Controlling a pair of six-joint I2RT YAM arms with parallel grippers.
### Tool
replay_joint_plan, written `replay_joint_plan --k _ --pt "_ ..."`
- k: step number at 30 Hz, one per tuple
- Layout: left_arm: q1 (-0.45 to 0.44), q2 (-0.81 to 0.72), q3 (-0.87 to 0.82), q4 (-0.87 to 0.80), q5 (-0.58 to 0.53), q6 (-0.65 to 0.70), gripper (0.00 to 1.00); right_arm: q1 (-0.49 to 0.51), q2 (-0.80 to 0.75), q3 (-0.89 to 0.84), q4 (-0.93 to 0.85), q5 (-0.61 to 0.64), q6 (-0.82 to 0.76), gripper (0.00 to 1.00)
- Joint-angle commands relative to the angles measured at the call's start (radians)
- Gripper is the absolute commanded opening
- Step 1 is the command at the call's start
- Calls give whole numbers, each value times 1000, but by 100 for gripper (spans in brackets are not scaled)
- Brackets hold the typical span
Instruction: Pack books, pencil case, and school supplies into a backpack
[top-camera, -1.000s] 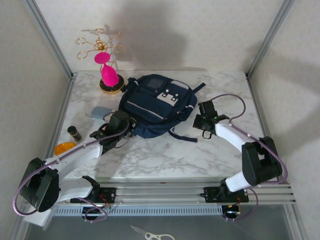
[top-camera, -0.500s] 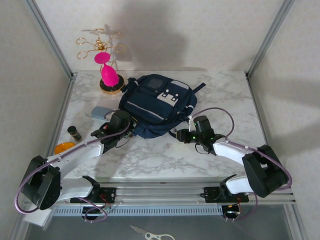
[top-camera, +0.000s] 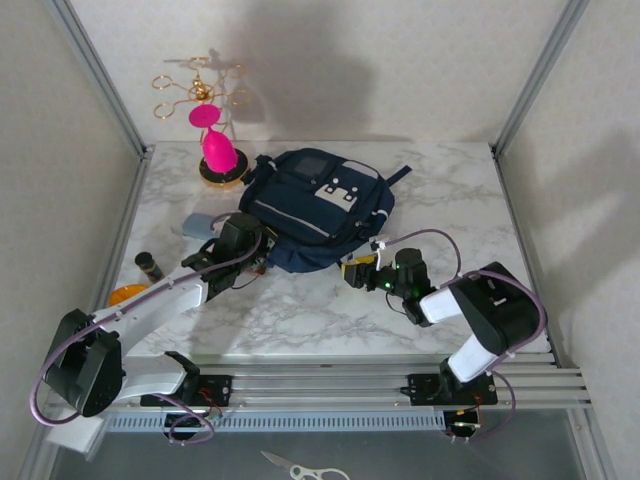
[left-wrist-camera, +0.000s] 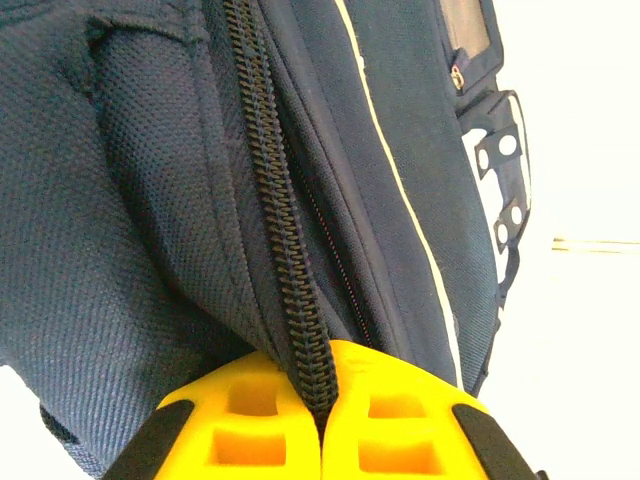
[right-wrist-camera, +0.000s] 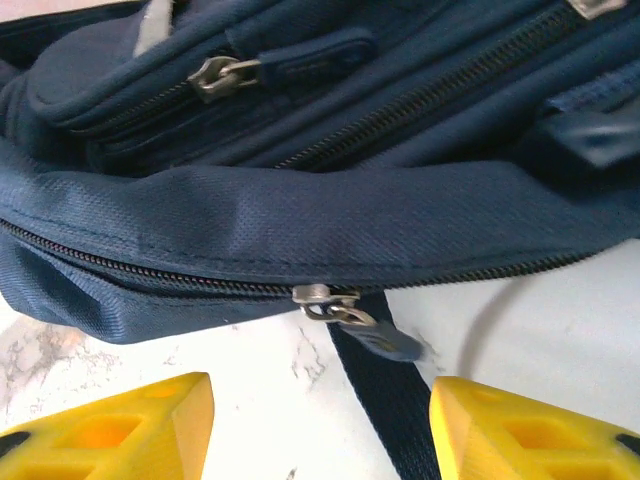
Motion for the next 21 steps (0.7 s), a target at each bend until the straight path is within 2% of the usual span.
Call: replay_joint_plan --k 1,6,11,16,18,21 --pt "10 -17 66 69 -1 26 0 -6 57 -14 205 -8 -55 60" --pt "10 -14 72 65 0 25 0 -7 128 0 298 -6 -76 53" --pt "12 -16 79 52 -11 30 0 -7 153 21 291 55 -71 32" --pt "12 -23 82 47 -17 29 0 -18 117 31 192 131 -56 14" --pt "14 -31 86 34 -30 32 0 -27 89 19 155 190 -19 10" --pt "20 -46 83 26 -38 32 0 -58 59 18 81 207 27 2"
